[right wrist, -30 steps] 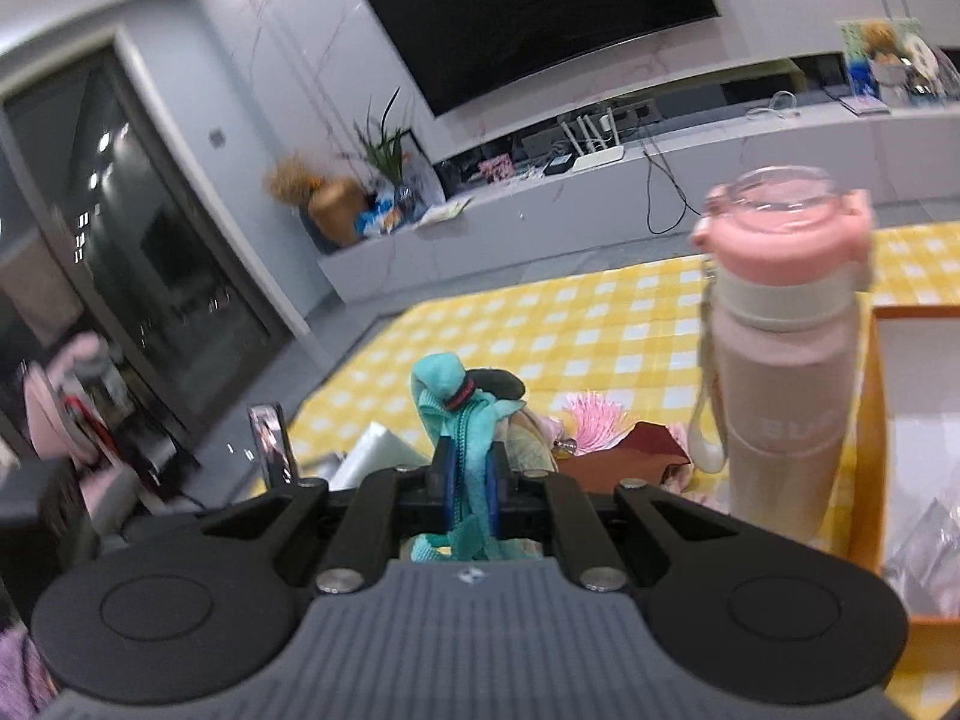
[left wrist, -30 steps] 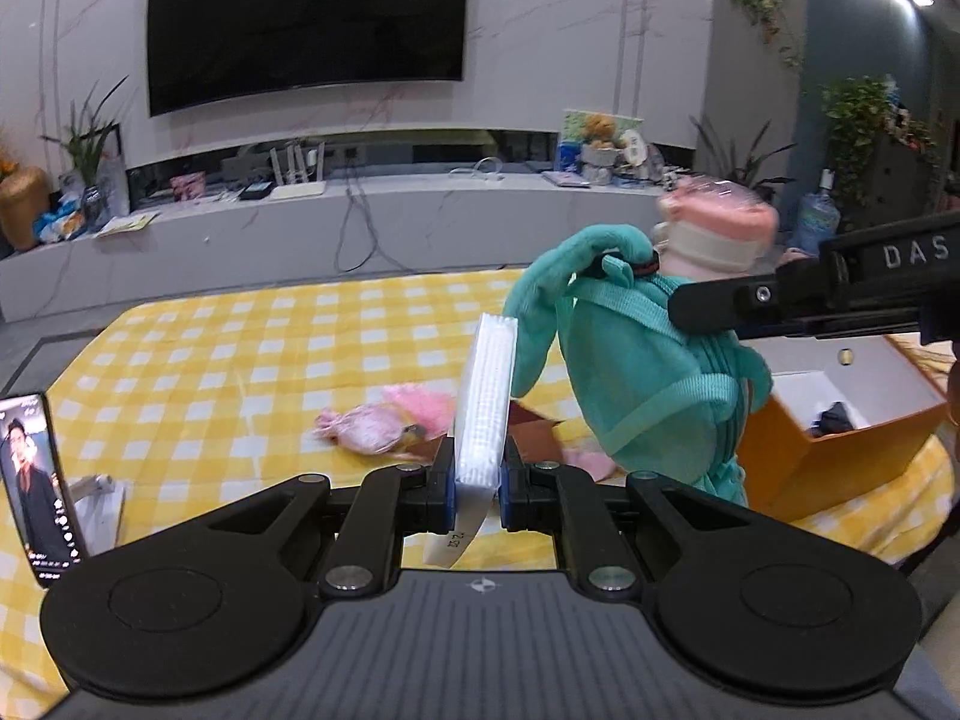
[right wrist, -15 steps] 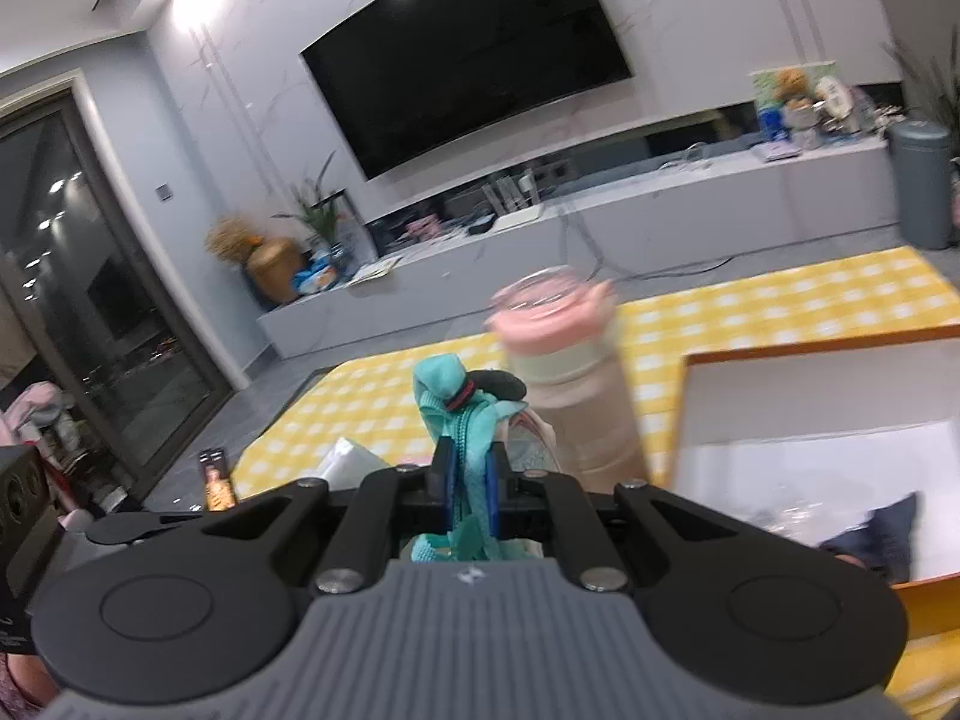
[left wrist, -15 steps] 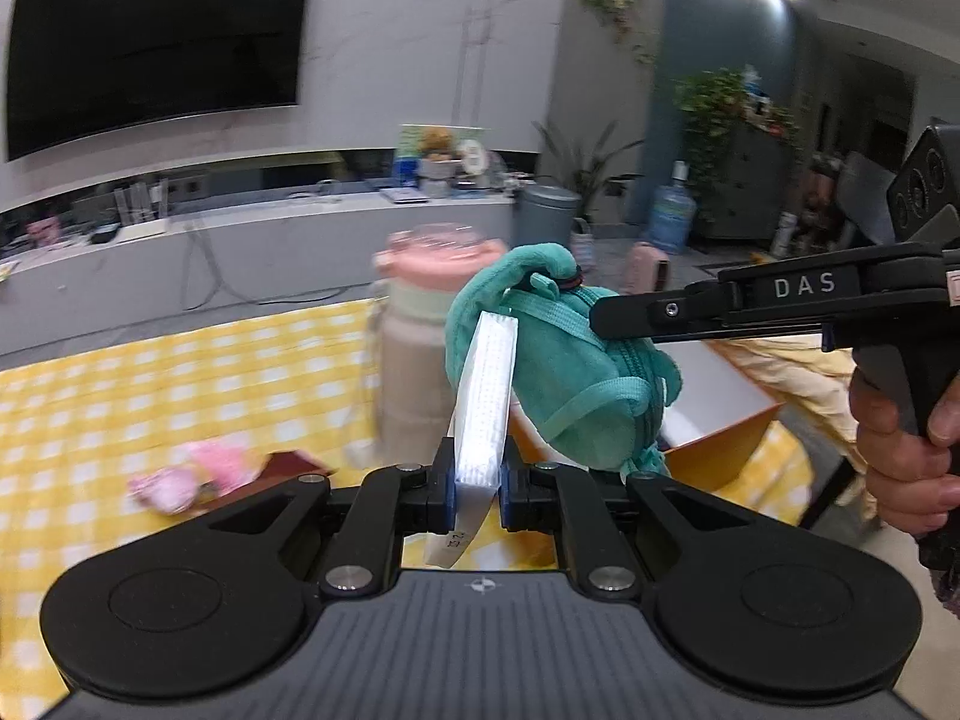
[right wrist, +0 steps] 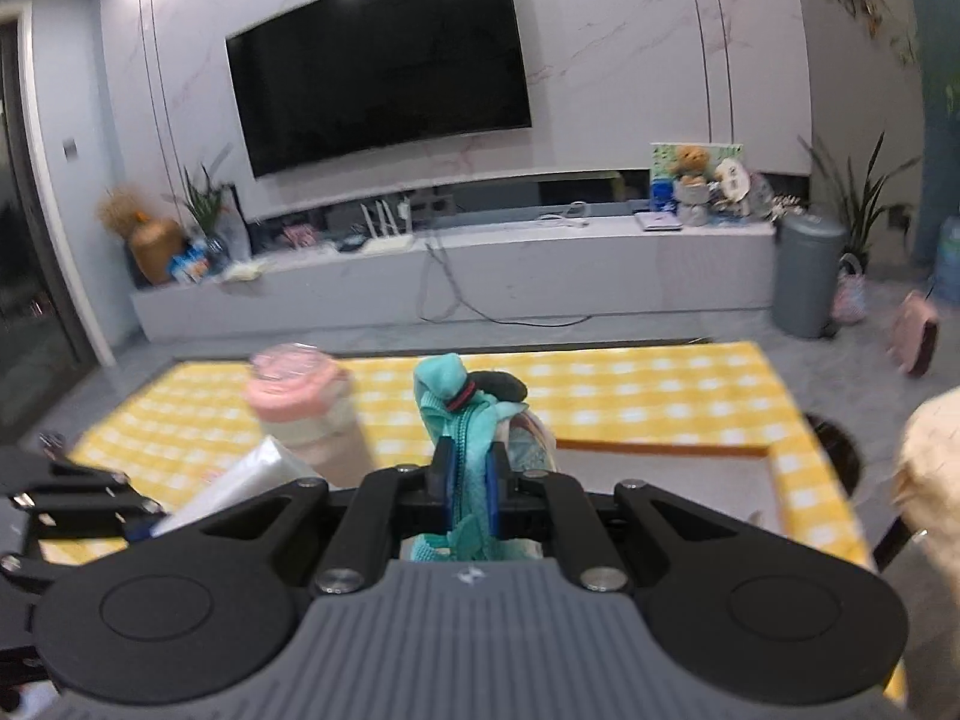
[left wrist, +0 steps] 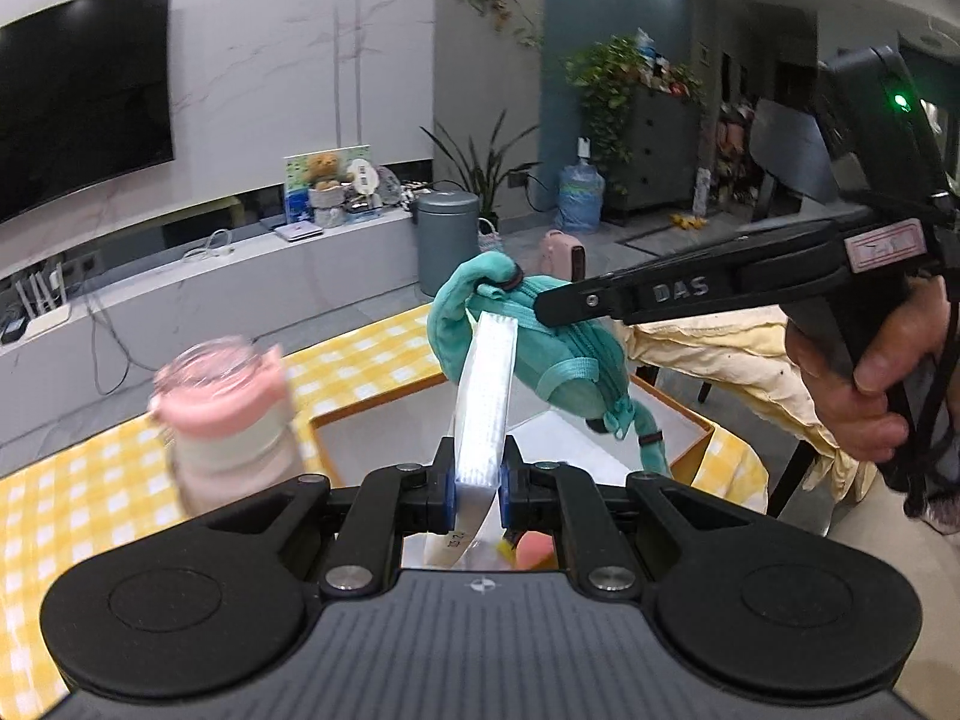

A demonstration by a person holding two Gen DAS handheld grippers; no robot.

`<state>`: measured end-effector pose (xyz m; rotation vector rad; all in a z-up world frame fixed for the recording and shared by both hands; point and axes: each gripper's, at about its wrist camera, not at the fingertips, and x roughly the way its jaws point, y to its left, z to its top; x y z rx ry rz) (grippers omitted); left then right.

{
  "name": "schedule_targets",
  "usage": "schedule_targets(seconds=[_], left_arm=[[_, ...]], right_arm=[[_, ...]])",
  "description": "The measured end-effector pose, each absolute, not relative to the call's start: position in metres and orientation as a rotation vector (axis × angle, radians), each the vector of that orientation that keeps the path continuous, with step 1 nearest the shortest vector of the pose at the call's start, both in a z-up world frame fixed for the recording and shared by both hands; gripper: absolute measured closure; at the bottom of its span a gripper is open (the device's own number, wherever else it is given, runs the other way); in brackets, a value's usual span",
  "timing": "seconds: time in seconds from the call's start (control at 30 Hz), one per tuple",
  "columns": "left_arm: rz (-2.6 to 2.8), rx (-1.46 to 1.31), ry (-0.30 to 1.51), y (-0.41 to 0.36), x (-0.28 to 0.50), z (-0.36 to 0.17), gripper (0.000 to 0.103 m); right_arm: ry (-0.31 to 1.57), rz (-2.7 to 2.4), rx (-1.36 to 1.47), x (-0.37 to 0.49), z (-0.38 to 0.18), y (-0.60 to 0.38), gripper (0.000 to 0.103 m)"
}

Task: Organize soft objects
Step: 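Carry the tissue pack and teal plush bag with both grippers over the box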

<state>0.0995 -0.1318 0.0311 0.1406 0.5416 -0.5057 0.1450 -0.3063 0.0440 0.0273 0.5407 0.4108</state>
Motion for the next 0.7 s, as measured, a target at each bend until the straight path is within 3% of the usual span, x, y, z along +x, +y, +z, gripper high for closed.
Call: schedule_targets(seconds=[0.33, 0.7], left_arm=[[-0.526, 0.174, 0.623, -0.18, 0.15, -0.004, 0.089], [-0.478, 0.299, 0.701, -0.206, 0.186, -0.048, 0.089]], right_arm=[[0.624, 0.35, -0.207, 0.205, 0.012, -0.334, 0.095], [0.781, 0.323, -0.231, 0.26, -0.05, -0.347, 0.095]])
